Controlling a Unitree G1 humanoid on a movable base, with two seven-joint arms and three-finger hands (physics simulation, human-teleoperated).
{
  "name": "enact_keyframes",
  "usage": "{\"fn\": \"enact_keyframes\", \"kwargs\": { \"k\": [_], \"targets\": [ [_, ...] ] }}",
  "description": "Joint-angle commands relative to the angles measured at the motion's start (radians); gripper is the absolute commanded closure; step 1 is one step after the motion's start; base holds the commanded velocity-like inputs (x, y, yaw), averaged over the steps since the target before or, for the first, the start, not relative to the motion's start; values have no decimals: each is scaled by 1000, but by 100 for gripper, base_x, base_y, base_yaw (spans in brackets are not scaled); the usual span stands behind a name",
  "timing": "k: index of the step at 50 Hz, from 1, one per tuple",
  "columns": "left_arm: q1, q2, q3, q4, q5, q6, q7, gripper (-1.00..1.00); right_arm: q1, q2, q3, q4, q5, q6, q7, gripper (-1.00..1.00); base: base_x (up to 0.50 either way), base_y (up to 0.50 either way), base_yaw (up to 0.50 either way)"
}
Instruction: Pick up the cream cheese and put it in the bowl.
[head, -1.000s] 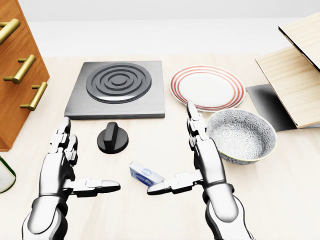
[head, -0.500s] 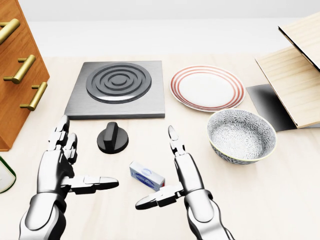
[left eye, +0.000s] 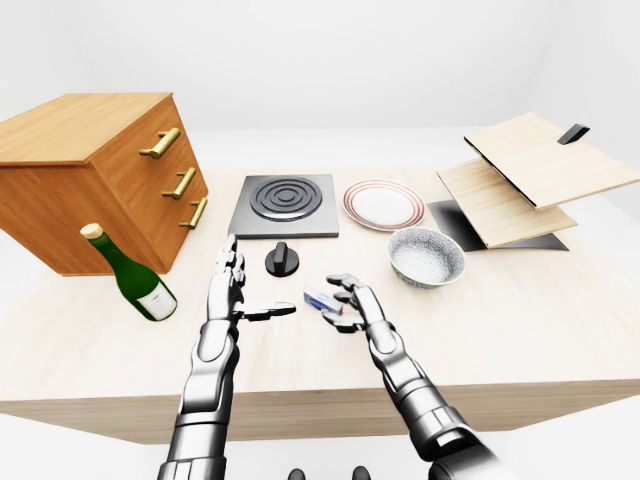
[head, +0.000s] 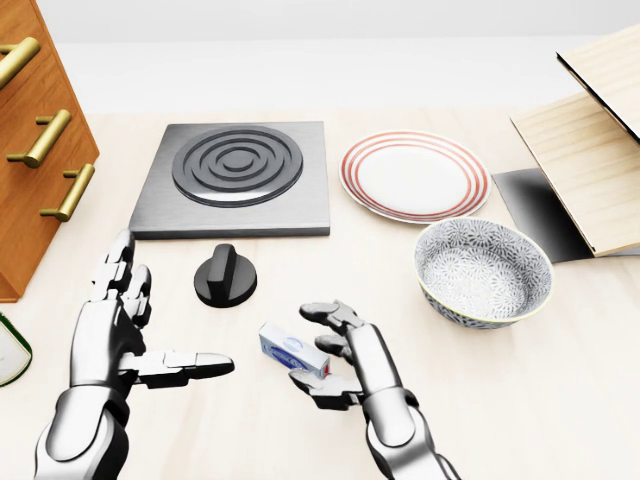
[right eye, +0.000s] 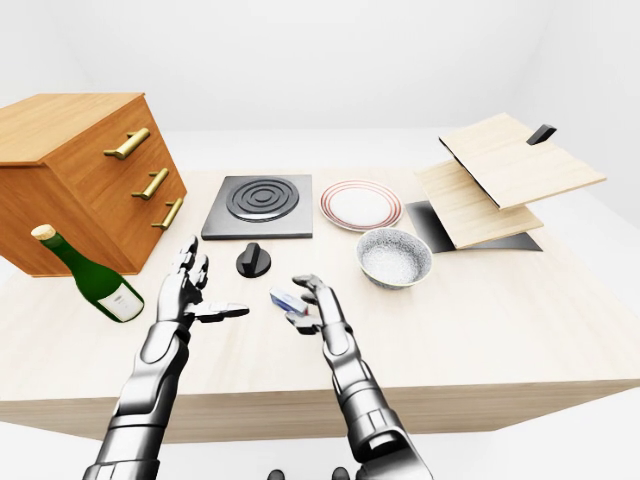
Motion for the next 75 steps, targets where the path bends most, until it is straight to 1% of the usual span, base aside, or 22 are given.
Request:
{"fn": "enact_keyframes", "kwargs": {
  "k": [1, 3, 4, 6, 11, 19, 20, 23, 26, 27, 30, 36, 40, 42, 46, 49, 51, 52, 56, 64, 69, 75],
  "targets": [
    [4, 1, 1, -12, -6, 5, -2, -100, -32, -3, -11, 81, -32, 0, -51, 100, 0, 0, 0],
    [8, 0, 0, -23, -5, 9, -1, -100, -32, -3, -11, 80, -28, 0, -48, 100, 0, 0, 0],
    [7, 1, 0, -23, 3, 4, 5, -100, -24, -2, -10, 67, -17, 0, -30, 100, 0, 0, 0],
    [6, 4, 10, -46, -12, 27, 4, -100, -11, -3, -8, 48, -19, 0, -29, 100, 0, 0, 0],
    [29, 0, 5, -102, -14, 52, 1, -100, -7, -1, -4, 51, -21, 0, -30, 100, 0, 0, 0],
    [28, -3, 7, -106, -20, 52, -3, -100, 18, 3, 2, -9, -27, 0, -35, 100, 0, 0, 0],
    [29, -3, 6, -105, -19, 51, -4, -100, 25, 3, 3, -28, -28, 0, -36, 100, 0, 0, 0],
    [25, -4, 3, -87, -15, 40, -4, -100, 99, -6, 10, -248, -55, 0, -49, 100, 0, 0, 0],
    [24, -8, -6, -54, -3, 16, -8, -100, 138, -32, 7, -467, -109, 0, -54, 100, 0, 0, 0],
    [23, -9, -7, -46, -2, 12, -9, -100, 131, -39, 2, -493, -119, 0, -59, 100, 0, 0, 0],
    [19, -9, -9, -21, 4, -4, -9, -100, 147, -70, -26, -684, -121, 0, -16, 100, 0, 0, 0],
    [19, -8, -9, -21, 4, 1, -10, -100, 101, -137, -109, -843, -81, 0, 32, 100, 0, 0, 0],
    [18, -7, -7, -20, 0, 1, -12, -100, 68, -180, -157, -891, -41, 60, 56, 100, 0, 0, 0],
    [19, -8, -8, -15, 1, -3, -12, -100, 24, -231, -196, -879, -51, 79, 53, 100, 0, 0, 0],
    [22, -8, -8, -25, 0, 4, -13, -100, -45, -287, -233, -817, -49, 103, 44, 100, 0, 0, 0],
    [22, -9, -8, -30, -1, 9, -12, -100, -100, -337, -246, -723, -84, 83, 16, 100, 0, 0, 0],
    [22, -8, -8, -36, -1, 15, -13, -100, -133, -369, -254, -645, -109, 62, -2, 100, 0, 0, 0],
    [21, -7, -7, -46, -3, 22, -13, -100, -158, -397, -267, -579, -119, 40, -19, 100, 0, 0, 0],
    [13, -6, -5, -42, -6, 25, -11, -100, -192, -448, -279, -461, -148, 3, -51, 100, 0, 0, 0],
    [17, -8, -7, -63, -8, 40, -9, -100, -243, -528, -283, -242, -197, 0, -87, 100, 0, 0, 0],
    [19, -8, -8, -77, -8, 49, -10, -100, -267, -546, -271, -146, -220, 0, -99, 100, 0, 0, 0],
    [10, -5, -2, -67, -12, 49, -9, -100, -288, -567, -257, -29, -239, 0, -85, 100, 0, 0, 0]
  ]
}}
